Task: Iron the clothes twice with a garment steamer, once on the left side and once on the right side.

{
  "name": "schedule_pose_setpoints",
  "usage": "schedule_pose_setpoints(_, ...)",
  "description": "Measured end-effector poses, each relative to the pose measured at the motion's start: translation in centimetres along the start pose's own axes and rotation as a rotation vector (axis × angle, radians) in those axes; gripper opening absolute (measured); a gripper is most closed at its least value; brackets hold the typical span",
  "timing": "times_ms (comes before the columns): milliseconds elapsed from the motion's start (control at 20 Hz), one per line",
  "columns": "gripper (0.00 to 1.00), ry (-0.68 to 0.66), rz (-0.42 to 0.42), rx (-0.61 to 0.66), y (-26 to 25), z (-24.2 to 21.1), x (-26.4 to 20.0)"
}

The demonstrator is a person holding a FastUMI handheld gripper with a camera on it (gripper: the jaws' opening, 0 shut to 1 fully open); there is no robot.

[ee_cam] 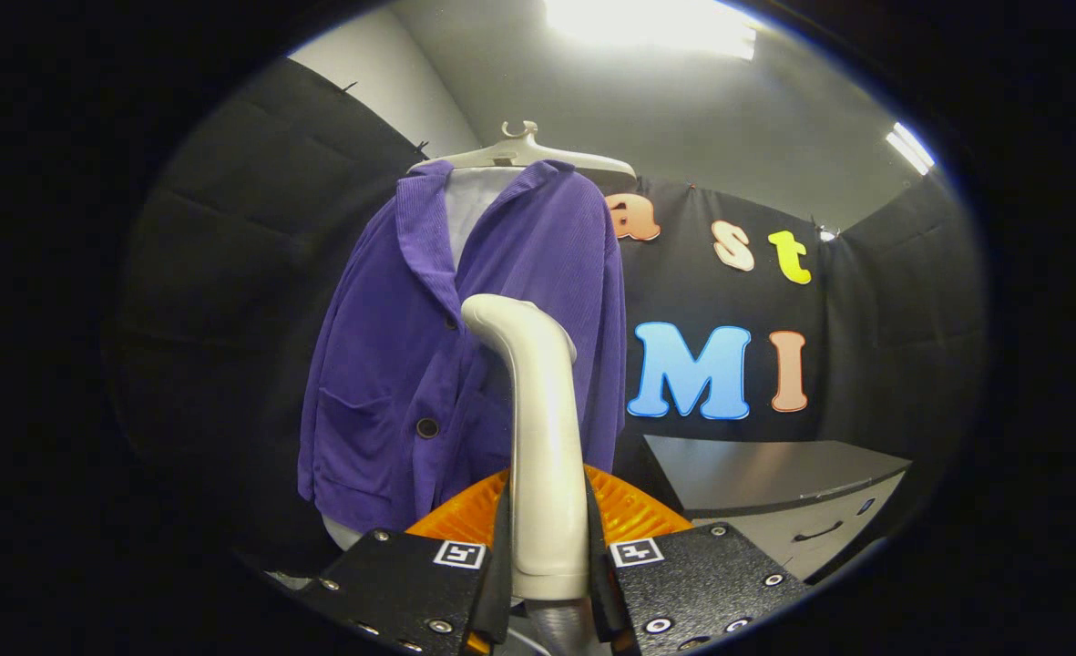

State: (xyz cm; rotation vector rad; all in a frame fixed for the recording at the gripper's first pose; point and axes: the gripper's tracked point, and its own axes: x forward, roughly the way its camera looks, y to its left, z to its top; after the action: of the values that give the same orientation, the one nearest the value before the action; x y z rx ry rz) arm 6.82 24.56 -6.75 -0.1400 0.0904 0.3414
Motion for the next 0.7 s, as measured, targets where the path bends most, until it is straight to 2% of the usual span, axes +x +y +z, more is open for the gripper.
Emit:
schedule_pose_setpoints(450, 0.35, 0.130, 0.030, -0.002, 2.5, -6.8, -3.1)
schedule_pose_setpoints(700, 0.35, 0.136, 0.029, 0.008, 2.7, -8.1, -4.9)
